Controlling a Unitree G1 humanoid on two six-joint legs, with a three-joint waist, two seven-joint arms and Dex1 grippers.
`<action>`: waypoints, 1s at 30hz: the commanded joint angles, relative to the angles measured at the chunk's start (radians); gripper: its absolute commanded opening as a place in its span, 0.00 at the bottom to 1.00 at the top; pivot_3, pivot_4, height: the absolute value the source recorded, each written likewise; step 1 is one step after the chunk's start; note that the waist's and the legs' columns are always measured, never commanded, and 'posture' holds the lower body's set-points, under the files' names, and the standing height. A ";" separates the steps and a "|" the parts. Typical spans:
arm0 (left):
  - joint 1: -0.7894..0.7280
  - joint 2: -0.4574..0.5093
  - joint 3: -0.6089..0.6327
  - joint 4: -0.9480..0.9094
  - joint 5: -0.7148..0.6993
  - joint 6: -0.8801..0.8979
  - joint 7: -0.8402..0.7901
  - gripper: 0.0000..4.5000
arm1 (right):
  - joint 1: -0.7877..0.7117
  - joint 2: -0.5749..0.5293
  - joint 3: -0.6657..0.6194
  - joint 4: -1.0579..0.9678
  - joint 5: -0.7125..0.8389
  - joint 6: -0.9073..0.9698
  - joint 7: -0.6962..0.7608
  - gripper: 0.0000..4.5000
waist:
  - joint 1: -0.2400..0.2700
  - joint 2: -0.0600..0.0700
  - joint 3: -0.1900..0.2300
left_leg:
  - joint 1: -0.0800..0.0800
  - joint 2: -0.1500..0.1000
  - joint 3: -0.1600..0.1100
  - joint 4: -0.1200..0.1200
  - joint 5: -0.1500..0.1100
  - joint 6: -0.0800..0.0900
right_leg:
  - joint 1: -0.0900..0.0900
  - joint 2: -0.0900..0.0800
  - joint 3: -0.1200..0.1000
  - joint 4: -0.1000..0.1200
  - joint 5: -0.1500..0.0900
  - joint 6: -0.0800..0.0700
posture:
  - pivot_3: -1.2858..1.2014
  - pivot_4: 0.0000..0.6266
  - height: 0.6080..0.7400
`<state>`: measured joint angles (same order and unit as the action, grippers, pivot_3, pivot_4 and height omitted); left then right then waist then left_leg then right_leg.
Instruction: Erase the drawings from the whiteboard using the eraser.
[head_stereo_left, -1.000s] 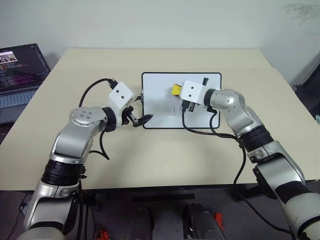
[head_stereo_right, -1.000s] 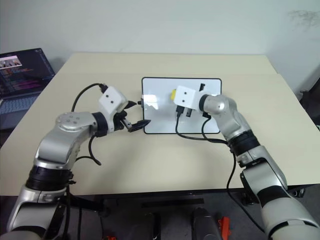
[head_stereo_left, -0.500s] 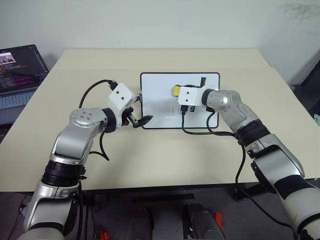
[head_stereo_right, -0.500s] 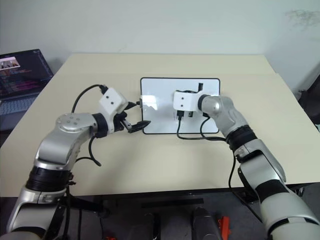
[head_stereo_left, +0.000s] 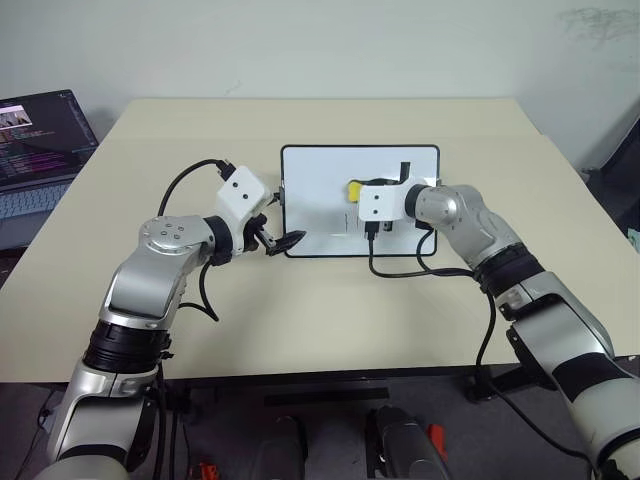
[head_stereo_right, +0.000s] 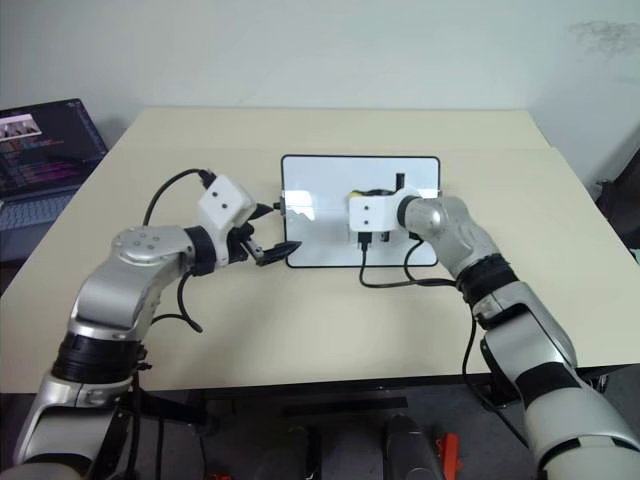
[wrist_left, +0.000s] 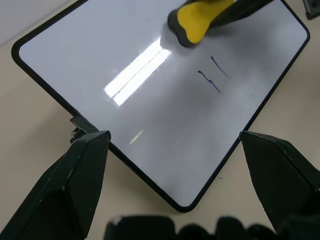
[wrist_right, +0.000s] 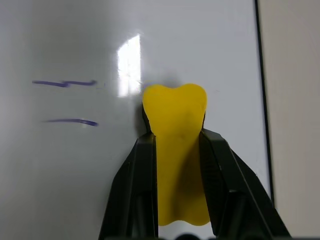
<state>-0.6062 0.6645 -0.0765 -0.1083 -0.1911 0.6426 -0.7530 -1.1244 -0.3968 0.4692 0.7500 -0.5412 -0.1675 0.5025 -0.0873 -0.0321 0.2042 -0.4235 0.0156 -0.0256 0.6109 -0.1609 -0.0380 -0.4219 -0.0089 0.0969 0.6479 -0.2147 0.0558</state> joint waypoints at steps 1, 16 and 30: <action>-0.016 0.003 0.014 -0.029 0.004 -0.014 0.006 1.00 | -0.064 -0.006 -0.033 0.051 -0.018 0.018 -0.074 0.18 | 0.000 0.000 0.000 | 0.000 0.000 0.000 0.000 0.000 0.000 | 0.000 0.000 0.000 0.000 0.000 0.000 | 0.52 0.24 1.00; -0.016 0.000 0.013 -0.029 0.001 -0.014 0.005 1.00 | -0.003 -0.001 -0.035 -0.073 0.001 0.035 0.032 0.18 | 0.000 0.000 0.000 | 0.000 0.000 0.000 -0.001 0.000 0.000 | 0.000 0.000 0.000 0.000 0.000 0.001 | 0.52 0.24 1.00; 0.018 0.045 -0.005 -0.024 0.010 -0.034 -0.040 1.00 | 0.234 -0.255 -0.206 -0.462 0.168 0.182 0.287 0.18 | 0.002 0.000 0.000 | -0.001 0.000 0.000 -0.001 0.000 0.000 | 0.000 0.000 0.000 -0.002 -0.001 0.001 | 0.52 0.24 1.00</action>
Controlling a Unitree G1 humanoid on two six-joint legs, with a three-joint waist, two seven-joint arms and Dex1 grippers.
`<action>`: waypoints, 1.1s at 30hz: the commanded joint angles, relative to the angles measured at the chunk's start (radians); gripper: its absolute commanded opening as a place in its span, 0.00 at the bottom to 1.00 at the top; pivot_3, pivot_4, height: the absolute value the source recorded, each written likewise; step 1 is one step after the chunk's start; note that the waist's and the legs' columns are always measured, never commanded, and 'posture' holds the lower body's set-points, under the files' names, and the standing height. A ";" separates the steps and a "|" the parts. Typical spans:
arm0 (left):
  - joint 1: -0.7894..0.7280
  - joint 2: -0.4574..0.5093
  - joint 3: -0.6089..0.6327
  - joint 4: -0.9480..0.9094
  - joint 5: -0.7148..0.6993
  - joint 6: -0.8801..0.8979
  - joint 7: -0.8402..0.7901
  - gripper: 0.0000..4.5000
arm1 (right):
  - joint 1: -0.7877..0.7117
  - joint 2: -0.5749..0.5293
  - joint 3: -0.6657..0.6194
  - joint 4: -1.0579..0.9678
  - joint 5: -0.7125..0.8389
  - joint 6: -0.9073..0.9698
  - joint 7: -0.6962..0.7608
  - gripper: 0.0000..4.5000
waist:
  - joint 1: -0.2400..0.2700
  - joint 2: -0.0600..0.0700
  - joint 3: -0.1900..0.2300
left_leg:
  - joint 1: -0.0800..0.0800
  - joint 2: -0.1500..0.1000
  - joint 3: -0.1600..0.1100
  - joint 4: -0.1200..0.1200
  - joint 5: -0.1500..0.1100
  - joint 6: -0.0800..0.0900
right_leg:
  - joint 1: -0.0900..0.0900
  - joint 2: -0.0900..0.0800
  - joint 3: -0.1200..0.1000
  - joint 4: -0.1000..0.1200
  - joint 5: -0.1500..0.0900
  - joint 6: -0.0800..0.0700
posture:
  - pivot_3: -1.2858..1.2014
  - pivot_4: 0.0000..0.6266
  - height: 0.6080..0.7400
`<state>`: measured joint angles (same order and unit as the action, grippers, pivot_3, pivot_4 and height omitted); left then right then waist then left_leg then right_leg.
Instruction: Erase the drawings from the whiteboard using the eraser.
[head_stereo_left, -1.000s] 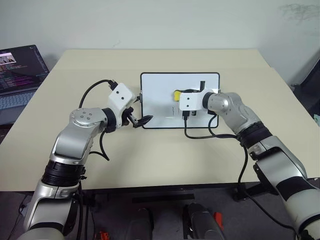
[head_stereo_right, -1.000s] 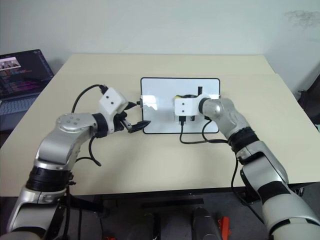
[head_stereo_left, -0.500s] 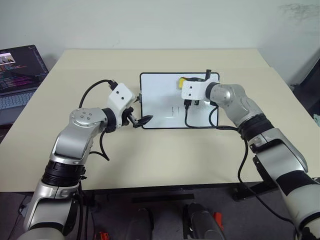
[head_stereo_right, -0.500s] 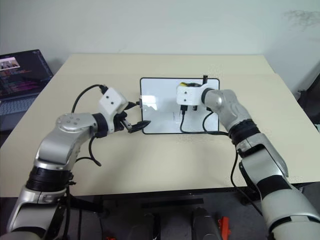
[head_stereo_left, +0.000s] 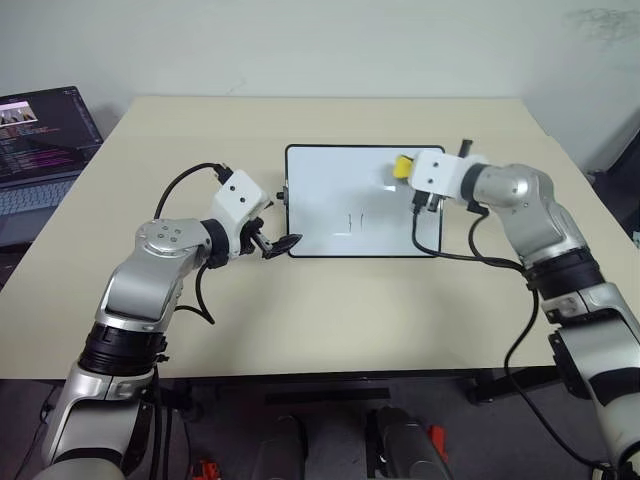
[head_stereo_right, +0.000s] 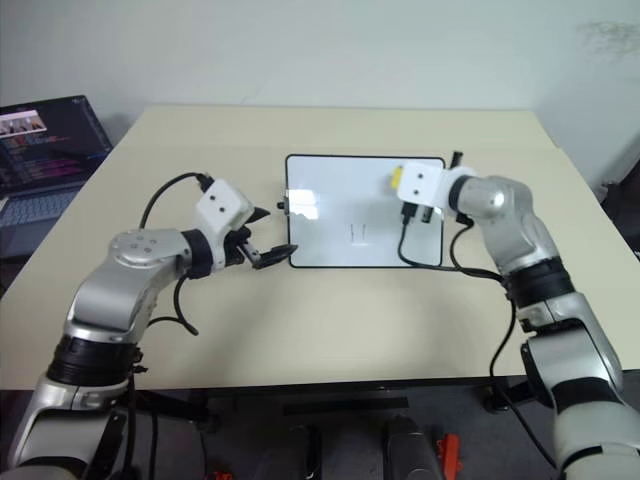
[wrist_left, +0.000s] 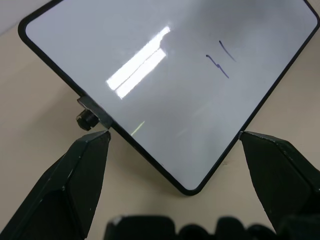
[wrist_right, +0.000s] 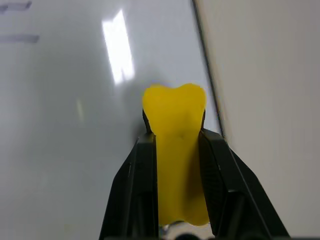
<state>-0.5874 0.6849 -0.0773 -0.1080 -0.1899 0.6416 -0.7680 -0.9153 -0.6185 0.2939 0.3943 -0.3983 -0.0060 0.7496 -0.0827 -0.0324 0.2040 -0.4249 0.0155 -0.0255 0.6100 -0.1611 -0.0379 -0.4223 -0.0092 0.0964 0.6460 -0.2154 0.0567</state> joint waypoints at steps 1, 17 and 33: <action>0.001 0.033 -0.010 -0.021 0.014 -0.040 -0.037 1.00 | 0.047 -0.047 -0.035 -0.136 0.028 0.030 0.055 0.18 | -0.005 0.000 0.000 | 0.000 0.000 0.000 0.000 0.000 0.000 | 0.000 0.000 0.001 0.001 0.000 0.000 | 0.52 0.24 1.00; 0.077 0.109 0.009 -0.047 0.016 -0.056 -0.088 1.00 | 0.181 -0.111 -0.035 -0.319 0.053 0.104 0.138 0.18 | -0.001 0.000 0.000 | 0.001 0.000 0.001 0.000 0.000 0.000 | 0.000 0.000 0.001 0.000 -0.001 -0.001 | 0.52 0.24 1.00; 0.064 0.087 0.009 -0.045 0.011 -0.049 -0.063 1.00 | 0.145 -0.050 -0.075 -0.298 0.116 0.072 0.075 0.18 | -0.001 0.000 0.000 | 0.001 0.000 0.001 0.000 0.000 0.000 | 0.000 0.000 0.000 0.000 -0.001 -0.001 | 0.52 0.24 1.00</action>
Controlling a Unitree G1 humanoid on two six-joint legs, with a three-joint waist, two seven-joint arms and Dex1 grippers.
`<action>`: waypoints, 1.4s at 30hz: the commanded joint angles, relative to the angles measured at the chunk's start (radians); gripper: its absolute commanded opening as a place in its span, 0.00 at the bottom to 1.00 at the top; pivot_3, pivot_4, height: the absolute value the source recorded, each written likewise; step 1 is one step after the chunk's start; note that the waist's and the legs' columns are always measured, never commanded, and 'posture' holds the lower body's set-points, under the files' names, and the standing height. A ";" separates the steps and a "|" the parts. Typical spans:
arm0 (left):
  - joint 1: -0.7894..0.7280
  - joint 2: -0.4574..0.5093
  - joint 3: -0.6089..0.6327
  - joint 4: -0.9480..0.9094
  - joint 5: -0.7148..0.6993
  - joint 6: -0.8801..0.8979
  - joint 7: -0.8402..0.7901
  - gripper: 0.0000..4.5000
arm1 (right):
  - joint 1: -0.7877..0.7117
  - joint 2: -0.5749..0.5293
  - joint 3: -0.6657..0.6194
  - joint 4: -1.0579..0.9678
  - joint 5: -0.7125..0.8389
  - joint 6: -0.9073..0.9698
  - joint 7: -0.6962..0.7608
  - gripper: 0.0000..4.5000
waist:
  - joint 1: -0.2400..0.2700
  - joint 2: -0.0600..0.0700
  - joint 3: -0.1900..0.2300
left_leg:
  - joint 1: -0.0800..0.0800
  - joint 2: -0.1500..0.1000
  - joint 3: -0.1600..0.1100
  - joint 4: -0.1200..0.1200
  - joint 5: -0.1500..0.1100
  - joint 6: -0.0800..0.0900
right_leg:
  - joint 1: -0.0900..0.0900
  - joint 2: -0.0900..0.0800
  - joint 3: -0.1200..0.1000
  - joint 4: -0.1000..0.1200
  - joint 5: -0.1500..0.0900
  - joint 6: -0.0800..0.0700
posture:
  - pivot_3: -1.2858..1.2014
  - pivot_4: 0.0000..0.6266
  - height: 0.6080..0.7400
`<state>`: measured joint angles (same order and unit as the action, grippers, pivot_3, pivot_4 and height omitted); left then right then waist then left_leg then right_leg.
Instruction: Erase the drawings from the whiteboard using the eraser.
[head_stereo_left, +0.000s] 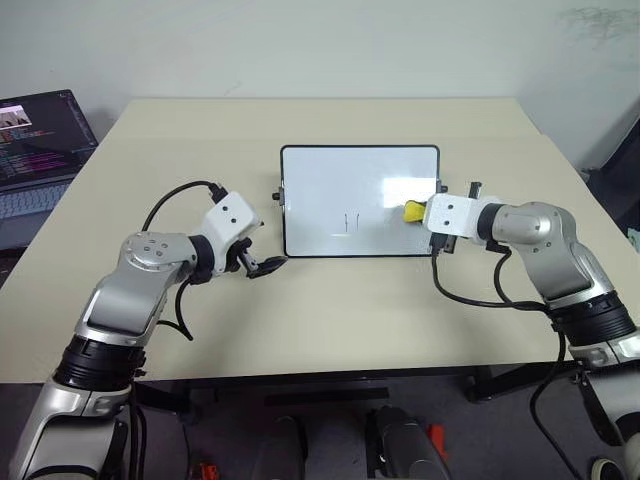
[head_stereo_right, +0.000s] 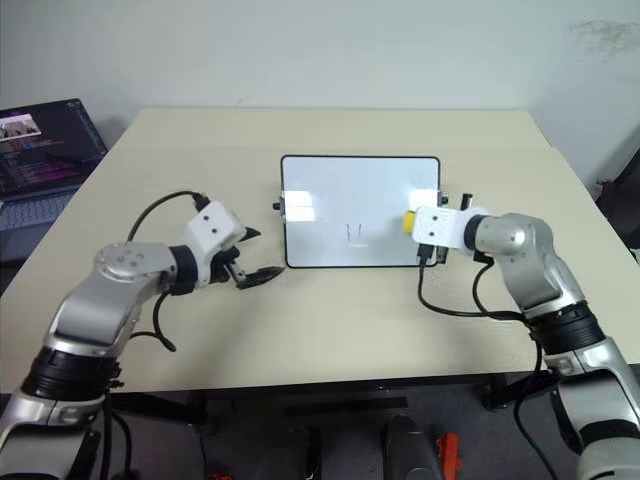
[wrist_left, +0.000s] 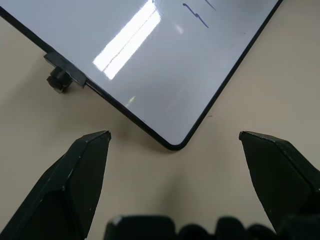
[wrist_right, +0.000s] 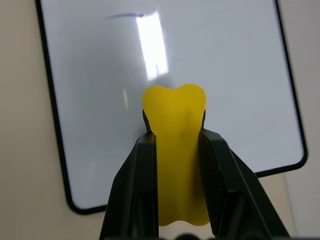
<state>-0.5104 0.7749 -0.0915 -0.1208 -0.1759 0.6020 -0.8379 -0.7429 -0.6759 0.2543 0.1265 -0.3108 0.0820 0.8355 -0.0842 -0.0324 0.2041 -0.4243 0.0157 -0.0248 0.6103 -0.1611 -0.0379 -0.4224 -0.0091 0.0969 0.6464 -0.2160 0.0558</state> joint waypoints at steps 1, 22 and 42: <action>-0.013 -0.004 0.023 -0.032 -0.003 -0.009 0.007 1.00 | -0.029 0.009 -0.036 -0.031 0.031 -0.016 -0.013 0.18 | 0.000 0.000 0.000 | 0.000 0.000 0.000 0.000 0.000 0.000 | 0.000 0.000 0.000 0.000 0.000 0.000 | 0.52 0.24 1.00; -0.054 -0.037 0.061 -0.009 -0.010 -0.028 0.042 1.00 | -0.102 0.051 -0.053 0.029 0.044 -0.037 -0.102 0.18 | 0.000 0.000 0.000 | 0.000 0.000 0.000 0.000 0.000 0.000 | 0.000 0.000 0.000 0.000 0.000 0.000 | 0.52 0.24 1.00; -0.062 -0.037 0.056 -0.005 -0.013 -0.032 0.048 1.00 | -0.104 0.056 -0.048 0.029 0.045 -0.030 -0.107 0.18 | 0.000 0.000 0.000 | 0.000 0.000 0.000 0.000 0.000 0.000 | 0.000 0.000 0.000 0.000 0.000 0.000 | 0.52 0.24 1.00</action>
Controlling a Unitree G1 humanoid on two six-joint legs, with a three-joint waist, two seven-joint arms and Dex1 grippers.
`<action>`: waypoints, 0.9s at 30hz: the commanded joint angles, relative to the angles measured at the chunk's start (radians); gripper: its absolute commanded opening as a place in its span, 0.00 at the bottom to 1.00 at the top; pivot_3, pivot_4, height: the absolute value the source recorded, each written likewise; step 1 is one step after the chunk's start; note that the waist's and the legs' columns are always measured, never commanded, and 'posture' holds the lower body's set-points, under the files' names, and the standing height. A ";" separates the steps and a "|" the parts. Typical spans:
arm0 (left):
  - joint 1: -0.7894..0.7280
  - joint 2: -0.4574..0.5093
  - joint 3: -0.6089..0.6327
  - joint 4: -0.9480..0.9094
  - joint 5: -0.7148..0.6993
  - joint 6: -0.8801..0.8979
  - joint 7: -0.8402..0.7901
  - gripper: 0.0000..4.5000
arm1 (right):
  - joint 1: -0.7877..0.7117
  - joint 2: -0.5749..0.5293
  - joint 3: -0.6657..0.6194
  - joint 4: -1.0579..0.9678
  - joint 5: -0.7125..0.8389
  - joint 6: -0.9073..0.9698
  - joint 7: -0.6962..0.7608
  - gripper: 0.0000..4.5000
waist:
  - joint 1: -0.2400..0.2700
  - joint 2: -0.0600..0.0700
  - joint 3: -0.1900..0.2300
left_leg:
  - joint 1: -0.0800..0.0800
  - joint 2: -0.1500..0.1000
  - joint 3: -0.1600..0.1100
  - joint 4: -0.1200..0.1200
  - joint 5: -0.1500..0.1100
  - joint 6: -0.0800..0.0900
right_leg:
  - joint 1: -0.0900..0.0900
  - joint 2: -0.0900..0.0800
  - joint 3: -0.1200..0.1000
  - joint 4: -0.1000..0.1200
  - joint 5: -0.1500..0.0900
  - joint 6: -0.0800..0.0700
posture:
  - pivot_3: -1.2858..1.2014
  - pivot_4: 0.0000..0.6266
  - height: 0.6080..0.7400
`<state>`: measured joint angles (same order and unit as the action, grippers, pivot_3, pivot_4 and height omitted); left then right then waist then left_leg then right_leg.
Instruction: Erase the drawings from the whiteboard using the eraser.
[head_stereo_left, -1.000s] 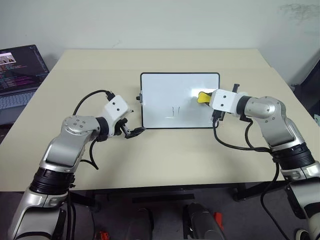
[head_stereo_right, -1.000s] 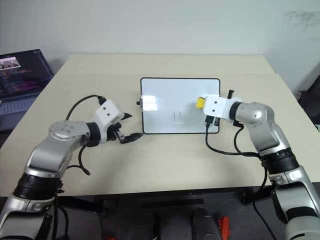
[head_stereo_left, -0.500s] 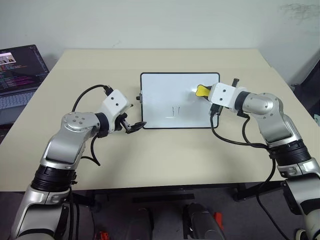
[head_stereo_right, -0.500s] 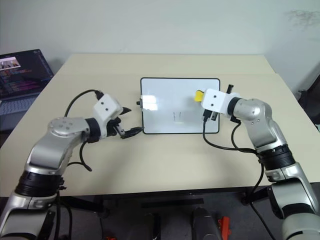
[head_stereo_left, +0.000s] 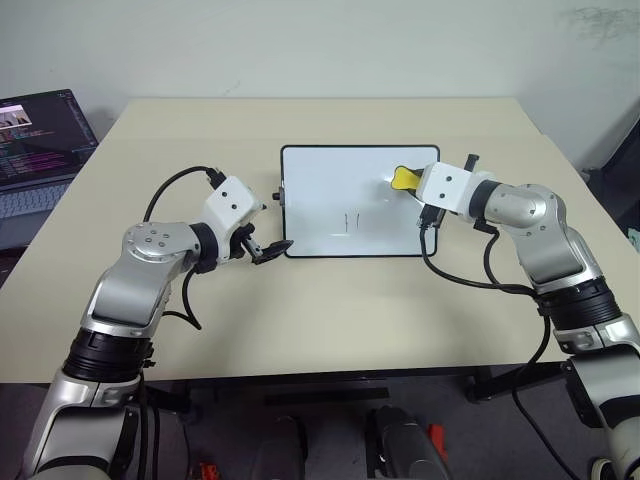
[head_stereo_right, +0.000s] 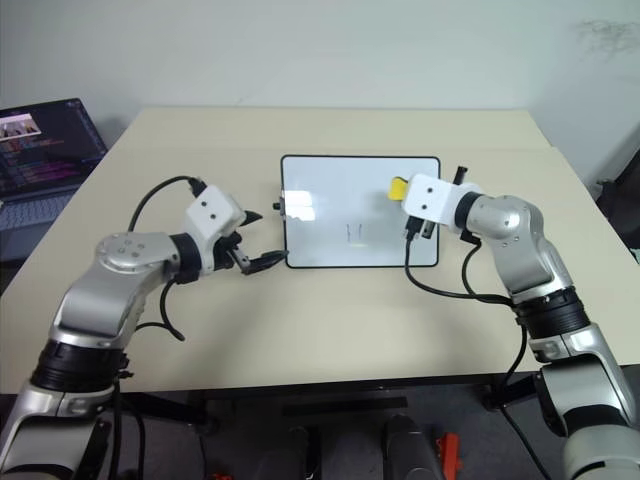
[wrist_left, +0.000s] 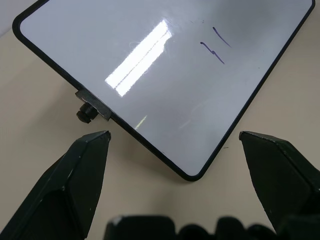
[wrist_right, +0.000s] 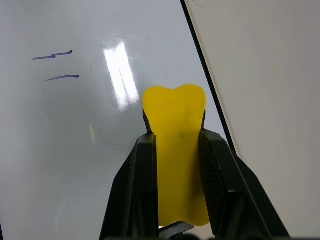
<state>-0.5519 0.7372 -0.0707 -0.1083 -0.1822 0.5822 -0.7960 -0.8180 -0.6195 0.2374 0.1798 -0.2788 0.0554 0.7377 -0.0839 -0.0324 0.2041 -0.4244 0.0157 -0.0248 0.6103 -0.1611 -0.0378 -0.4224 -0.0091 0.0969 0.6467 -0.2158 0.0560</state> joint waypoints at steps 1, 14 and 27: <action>-0.020 0.001 0.035 -0.017 -0.007 -0.012 0.006 1.00 | -0.029 0.000 -0.030 -0.024 0.012 -0.003 -0.008 0.18 | 0.000 0.000 0.000 | 0.000 0.000 0.000 0.000 0.000 0.000 | 0.000 0.000 0.000 0.000 0.000 0.000 | 0.52 0.24 1.00; -0.007 0.004 0.024 -0.001 -0.001 -0.017 -0.003 1.00 | -0.049 0.105 0.025 -0.057 -0.022 0.044 -0.029 0.18 | -0.003 0.000 0.000 | 0.000 0.000 0.000 0.000 0.000 0.000 | 0.000 0.000 0.000 0.001 0.000 0.000 | 0.52 0.24 1.00; 0.046 -0.010 0.028 0.026 -0.016 -0.027 -0.008 1.00 | -0.070 0.184 0.132 0.088 -0.149 0.017 -0.103 0.18 | 0.000 0.000 0.000 | 0.000 0.000 0.000 0.000 0.000 0.000 | 0.000 0.000 0.000 0.000 0.000 0.000 | 0.52 0.24 1.00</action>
<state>-0.5098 0.7271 -0.0709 -0.0602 -0.1914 0.5743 -0.7986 -0.8561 -0.4311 0.3767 0.2553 -0.4076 0.0906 0.6610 -0.0836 -0.0326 0.2040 -0.4245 0.0157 -0.0251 0.6104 -0.1611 -0.0379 -0.4224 -0.0091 0.0967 0.6470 -0.2156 0.0561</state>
